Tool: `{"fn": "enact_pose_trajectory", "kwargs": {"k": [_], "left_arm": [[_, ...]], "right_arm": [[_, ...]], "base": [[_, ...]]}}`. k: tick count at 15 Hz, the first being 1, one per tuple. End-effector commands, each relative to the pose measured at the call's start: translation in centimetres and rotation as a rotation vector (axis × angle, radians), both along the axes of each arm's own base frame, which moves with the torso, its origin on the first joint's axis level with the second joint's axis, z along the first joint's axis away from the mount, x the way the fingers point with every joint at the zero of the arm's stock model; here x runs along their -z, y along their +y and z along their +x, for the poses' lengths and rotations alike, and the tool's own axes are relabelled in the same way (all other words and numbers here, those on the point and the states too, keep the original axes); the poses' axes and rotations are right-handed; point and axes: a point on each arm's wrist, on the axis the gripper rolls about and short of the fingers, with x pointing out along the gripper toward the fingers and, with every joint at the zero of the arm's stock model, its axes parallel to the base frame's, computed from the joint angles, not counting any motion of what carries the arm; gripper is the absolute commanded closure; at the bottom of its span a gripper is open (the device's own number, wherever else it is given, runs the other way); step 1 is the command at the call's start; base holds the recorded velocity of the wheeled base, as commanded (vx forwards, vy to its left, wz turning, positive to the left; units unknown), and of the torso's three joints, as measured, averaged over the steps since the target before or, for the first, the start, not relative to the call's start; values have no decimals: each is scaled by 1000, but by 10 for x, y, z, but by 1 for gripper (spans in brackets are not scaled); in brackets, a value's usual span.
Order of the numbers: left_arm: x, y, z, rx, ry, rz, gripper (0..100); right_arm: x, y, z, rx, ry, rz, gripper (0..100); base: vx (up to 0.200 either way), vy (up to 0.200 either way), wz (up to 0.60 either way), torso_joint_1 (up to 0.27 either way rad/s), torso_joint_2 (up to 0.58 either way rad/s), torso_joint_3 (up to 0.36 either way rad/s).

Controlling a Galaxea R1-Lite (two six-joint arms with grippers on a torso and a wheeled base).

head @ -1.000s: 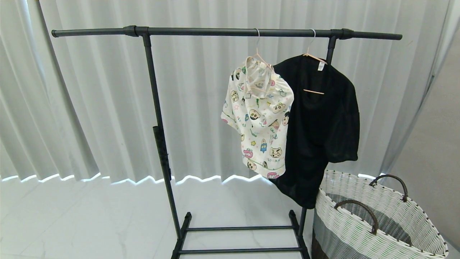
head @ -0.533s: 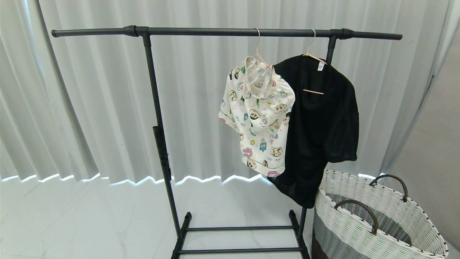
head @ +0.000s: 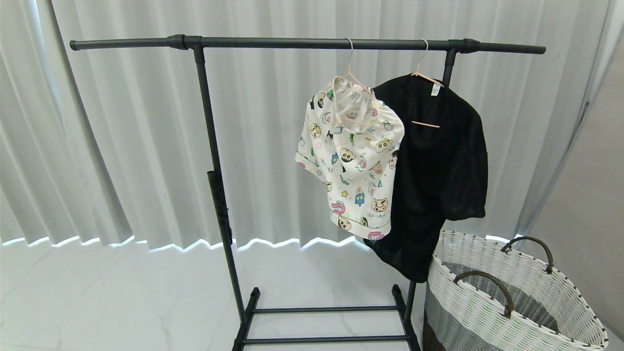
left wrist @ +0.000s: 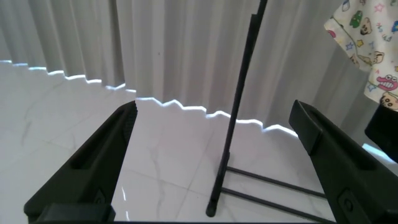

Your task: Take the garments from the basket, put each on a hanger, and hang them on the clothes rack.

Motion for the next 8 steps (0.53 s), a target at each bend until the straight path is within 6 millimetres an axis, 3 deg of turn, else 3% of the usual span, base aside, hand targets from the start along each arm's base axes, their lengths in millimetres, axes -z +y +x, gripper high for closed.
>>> {"fn": "enact_pose_trajectory", "kwargs": {"k": [1,3,6,8], "left_arm": [[0,0,0,14,2,4,0],[0,-2,0,71,12,54,0],[1,-7,1,315,10,57,0],[4,-7,4,321,45,44,0]], "right_arm": [[0,0,0,-27,2,-1,0],[0,0,0,-29,2,-4,0],[0,-2,-2,-134,-30,-11,0],[1,-2,-3,-124,-44,-3,0]], "base": [[0,0,0,0,0,0],[0,0,0,0,0,0],[0,0,0,0,0,0],[0,0,0,0,0,0]]}}
